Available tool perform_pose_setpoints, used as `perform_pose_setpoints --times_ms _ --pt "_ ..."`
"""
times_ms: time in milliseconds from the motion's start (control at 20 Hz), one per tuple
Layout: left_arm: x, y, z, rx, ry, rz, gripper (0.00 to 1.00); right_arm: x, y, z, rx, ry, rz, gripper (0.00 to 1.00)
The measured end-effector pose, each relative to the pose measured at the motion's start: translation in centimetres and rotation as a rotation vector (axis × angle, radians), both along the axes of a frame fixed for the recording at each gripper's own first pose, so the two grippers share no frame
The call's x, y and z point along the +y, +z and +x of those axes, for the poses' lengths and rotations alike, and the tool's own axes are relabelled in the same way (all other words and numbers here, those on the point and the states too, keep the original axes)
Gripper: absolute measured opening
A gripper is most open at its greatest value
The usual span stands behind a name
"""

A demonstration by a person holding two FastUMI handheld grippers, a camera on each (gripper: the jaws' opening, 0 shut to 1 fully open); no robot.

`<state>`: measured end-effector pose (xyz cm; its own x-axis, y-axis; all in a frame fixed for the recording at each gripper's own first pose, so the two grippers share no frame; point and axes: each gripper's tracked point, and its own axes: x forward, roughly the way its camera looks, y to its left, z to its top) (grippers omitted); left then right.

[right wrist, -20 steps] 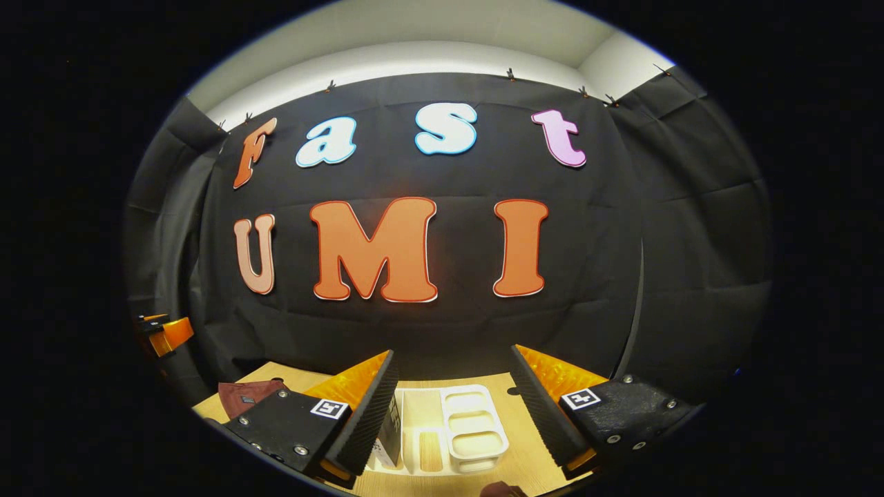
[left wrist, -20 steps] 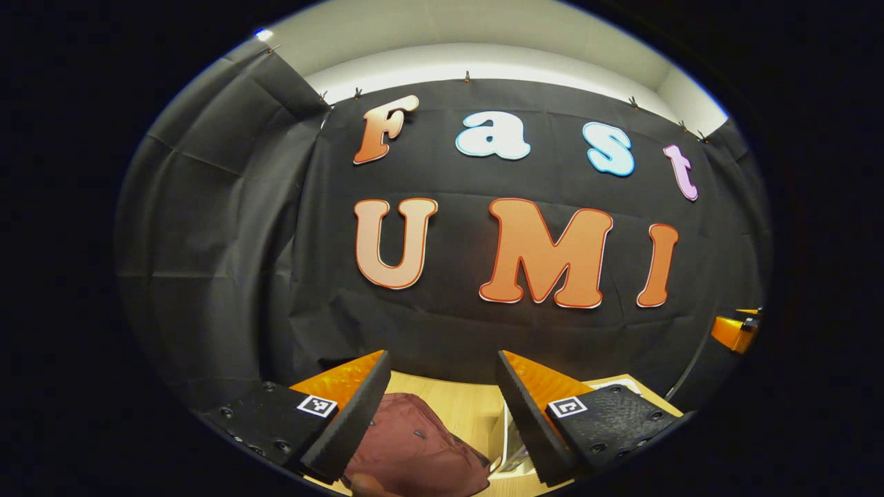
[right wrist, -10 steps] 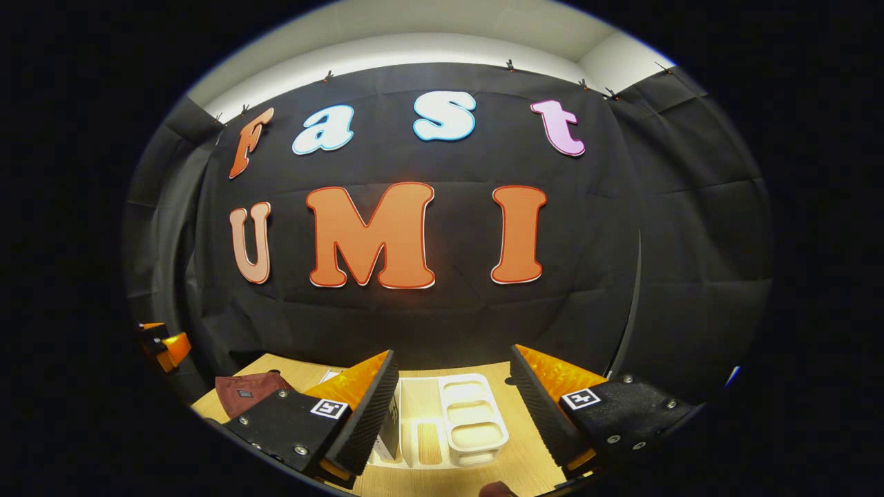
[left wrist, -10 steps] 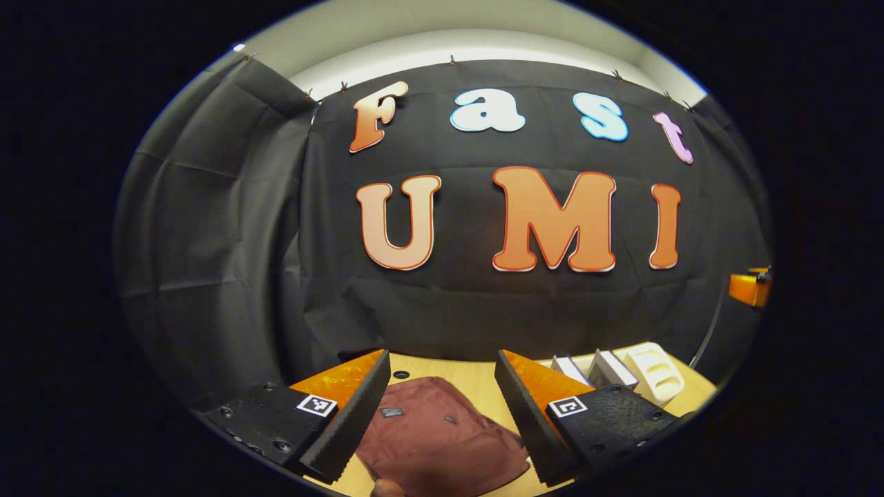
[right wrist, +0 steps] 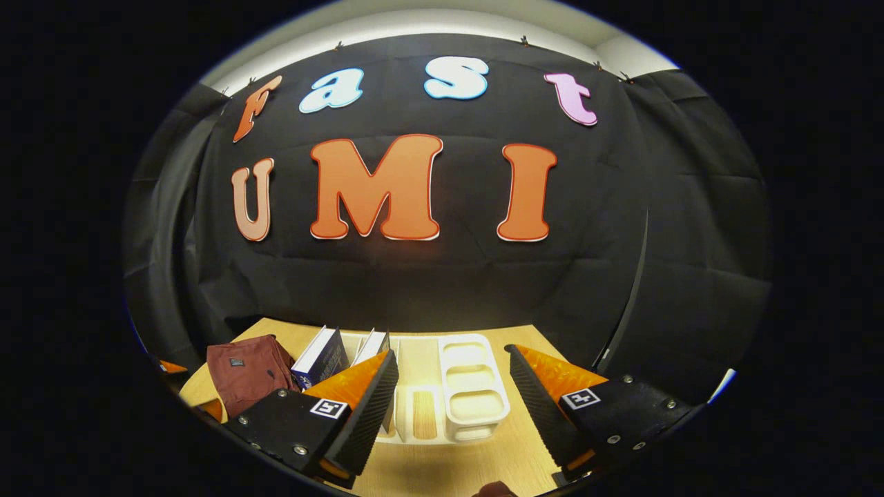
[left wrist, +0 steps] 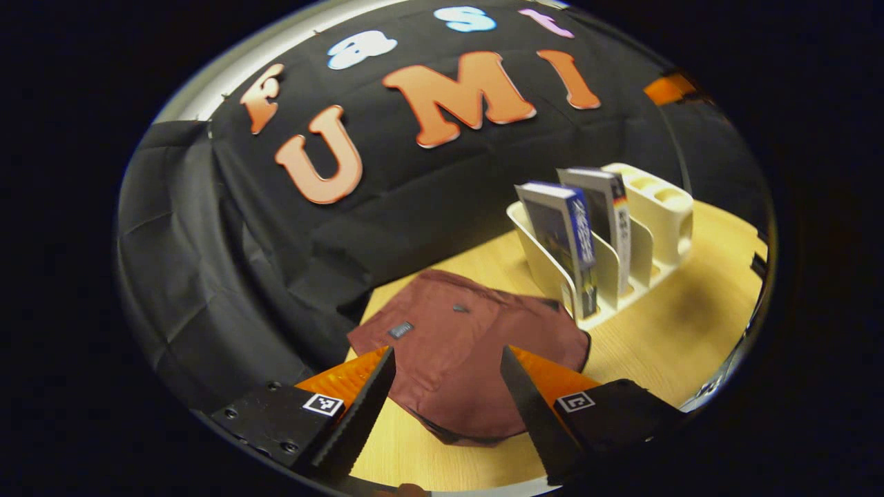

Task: Open the schoolbag, grab two books from the bookshelf and put them into the schoolbag.

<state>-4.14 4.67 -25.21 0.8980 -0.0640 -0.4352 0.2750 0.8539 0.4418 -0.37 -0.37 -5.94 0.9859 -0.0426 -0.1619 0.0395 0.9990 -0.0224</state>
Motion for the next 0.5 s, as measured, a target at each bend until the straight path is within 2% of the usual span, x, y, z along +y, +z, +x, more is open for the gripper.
perform_pose_setpoints --times_ms 100,250,400,500 --pt "-1.0 -4.4 -1.6 0.122 -0.018 0.045 0.96 -0.3 -0.7 0.1 0.019 -0.01 0.005 0.96" --pt "-3.5 -8.9 -2.7 0.226 -0.073 0.054 0.98 -0.8 -1.7 -0.3 0.05 -0.019 -0.01 0.96" --pt "-5.0 -11.9 -3.0 0.281 -0.118 0.09 0.98 -1.7 -2.7 -1.0 0.081 -0.025 -0.017 0.96" --pt "-4.5 -13.4 -2.2 0.298 -0.102 0.127 0.98 -2.7 -3.0 -1.5 0.093 -0.04 -0.018 0.97"
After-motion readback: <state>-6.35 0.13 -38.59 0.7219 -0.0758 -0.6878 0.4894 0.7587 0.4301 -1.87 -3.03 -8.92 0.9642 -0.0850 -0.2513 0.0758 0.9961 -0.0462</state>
